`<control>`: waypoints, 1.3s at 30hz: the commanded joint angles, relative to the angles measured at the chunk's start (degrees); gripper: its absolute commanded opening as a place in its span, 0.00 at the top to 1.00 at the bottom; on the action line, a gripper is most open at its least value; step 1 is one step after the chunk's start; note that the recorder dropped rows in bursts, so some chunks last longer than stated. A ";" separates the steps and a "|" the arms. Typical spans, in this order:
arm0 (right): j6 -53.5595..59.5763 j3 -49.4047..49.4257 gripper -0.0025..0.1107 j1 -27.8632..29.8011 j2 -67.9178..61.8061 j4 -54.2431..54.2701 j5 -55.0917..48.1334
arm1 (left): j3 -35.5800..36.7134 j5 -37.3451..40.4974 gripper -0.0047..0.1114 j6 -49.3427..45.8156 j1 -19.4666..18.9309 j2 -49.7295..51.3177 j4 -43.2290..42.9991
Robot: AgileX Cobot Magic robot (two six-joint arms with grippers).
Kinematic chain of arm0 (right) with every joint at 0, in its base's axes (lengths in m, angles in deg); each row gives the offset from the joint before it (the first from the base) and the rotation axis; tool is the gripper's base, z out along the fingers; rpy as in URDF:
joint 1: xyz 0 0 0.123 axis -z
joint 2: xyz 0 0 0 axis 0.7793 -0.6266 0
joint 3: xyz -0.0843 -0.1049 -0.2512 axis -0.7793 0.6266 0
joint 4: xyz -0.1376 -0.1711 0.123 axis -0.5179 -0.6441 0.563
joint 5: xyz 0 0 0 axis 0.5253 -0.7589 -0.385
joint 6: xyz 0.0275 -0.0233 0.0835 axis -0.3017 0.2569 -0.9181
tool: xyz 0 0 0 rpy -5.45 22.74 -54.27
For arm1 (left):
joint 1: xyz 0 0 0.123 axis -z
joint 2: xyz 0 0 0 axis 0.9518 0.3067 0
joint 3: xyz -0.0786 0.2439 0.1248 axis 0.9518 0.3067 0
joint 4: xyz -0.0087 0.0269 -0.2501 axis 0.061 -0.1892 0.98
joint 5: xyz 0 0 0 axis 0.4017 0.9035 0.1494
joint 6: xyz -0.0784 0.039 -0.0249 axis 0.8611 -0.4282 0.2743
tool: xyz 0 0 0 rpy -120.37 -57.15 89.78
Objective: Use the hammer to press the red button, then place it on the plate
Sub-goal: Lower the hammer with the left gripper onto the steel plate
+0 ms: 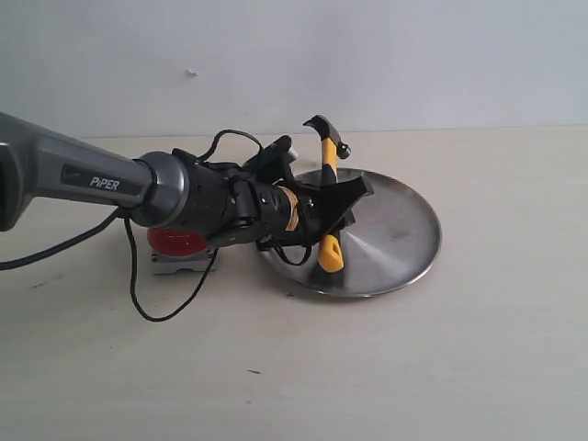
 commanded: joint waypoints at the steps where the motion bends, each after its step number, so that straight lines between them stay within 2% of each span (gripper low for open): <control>1: 0.40 0.25 0.98 0.00 0.41 -0.22 0.27 | -2.52 -1.99 0.96 -1.69 -0.06 0.14 -1.28; 16: 0.40 0.25 0.98 0.00 0.41 -0.22 0.27 | -3.76 -0.31 0.96 -0.32 0.06 0.84 -3.59; 23: 0.40 0.25 0.98 0.00 0.41 -0.22 0.27 | -3.76 -6.26 0.96 0.26 0.06 0.84 -4.25; 39: 0.40 0.25 0.98 0.00 0.41 -0.22 0.27 | -3.99 -7.44 0.96 0.72 0.06 3.67 -4.40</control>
